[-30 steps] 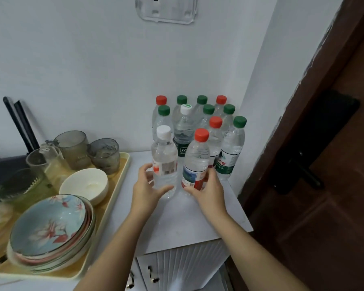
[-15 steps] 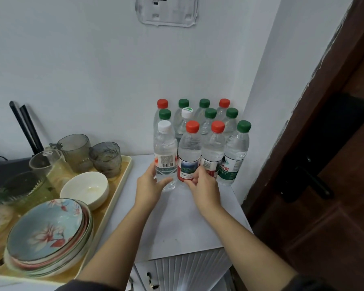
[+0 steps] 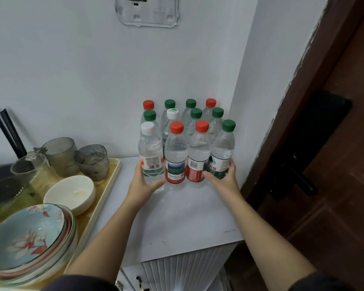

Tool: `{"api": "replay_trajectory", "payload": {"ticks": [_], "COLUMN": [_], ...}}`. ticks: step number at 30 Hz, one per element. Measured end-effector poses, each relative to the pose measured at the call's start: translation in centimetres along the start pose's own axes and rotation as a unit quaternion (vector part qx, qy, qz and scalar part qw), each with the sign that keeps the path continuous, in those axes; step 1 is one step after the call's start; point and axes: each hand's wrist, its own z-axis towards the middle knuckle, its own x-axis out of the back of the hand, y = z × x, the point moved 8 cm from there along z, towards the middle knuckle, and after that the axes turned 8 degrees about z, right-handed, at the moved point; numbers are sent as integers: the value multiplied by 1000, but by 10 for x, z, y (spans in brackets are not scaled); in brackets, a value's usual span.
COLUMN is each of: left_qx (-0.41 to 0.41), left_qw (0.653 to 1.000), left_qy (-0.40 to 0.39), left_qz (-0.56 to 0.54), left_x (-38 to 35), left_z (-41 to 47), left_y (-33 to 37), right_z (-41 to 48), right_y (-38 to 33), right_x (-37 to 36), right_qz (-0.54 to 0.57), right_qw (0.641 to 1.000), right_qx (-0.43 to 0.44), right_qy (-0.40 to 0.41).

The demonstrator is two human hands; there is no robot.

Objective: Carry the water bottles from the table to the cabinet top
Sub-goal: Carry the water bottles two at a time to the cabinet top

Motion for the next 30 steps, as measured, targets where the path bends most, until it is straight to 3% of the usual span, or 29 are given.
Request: {"api": "replay_trajectory", "payload": {"ticks": [4,11,20,30], "left_qx": [-19,-19,-14,13], "left_qw": [999,999,1000,999], "left_qy": [-35,-16,-14,30], "left_qz": [-18,-30,-1,33], "left_x": [-4,-7,-8,-5], "left_z": [4,3,5,8], "left_y": [6,8,7,-2], "right_z": [14,20,20,21], "right_y": [16,15,8,15], "right_x": [-4,-12,-10,-7], "right_qz": [-12,-2,-19,-35], "right_qw": [998,995,994,997], "right_qx": [-41,-13,-4,-3], "right_qy": [-48,-98,-109,-67]}}
